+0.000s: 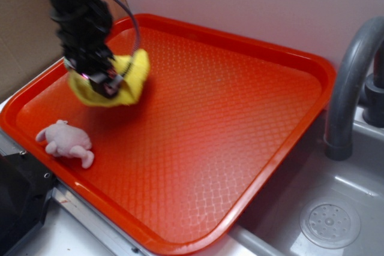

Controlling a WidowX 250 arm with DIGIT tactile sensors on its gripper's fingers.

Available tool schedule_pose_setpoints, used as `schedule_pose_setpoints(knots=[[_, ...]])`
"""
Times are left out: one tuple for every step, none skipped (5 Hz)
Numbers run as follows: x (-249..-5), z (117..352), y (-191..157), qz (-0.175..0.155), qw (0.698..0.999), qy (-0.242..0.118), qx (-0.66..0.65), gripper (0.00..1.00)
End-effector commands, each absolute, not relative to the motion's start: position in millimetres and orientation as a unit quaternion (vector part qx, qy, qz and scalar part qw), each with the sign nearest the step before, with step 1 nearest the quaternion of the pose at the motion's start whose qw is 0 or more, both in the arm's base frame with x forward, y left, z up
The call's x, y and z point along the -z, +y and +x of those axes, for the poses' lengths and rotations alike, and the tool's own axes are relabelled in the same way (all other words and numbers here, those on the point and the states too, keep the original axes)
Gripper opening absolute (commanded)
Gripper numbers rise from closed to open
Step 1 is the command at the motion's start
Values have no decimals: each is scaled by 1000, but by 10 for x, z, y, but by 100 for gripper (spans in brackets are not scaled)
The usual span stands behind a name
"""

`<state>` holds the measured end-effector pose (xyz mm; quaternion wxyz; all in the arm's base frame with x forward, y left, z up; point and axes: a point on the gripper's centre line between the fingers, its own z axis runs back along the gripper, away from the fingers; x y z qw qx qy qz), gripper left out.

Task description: Grab the yellow cloth.

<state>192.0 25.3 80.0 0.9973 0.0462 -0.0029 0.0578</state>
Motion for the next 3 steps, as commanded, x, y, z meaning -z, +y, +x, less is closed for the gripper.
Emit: schedule_pose_setpoints(knots=[[-1892, 1869, 296, 13, 987, -49, -151, 0], [-2382, 2007, 180, 23, 987, -46, -152, 0], [-2159, 2086, 137, 32, 989, -13, -146, 0]])
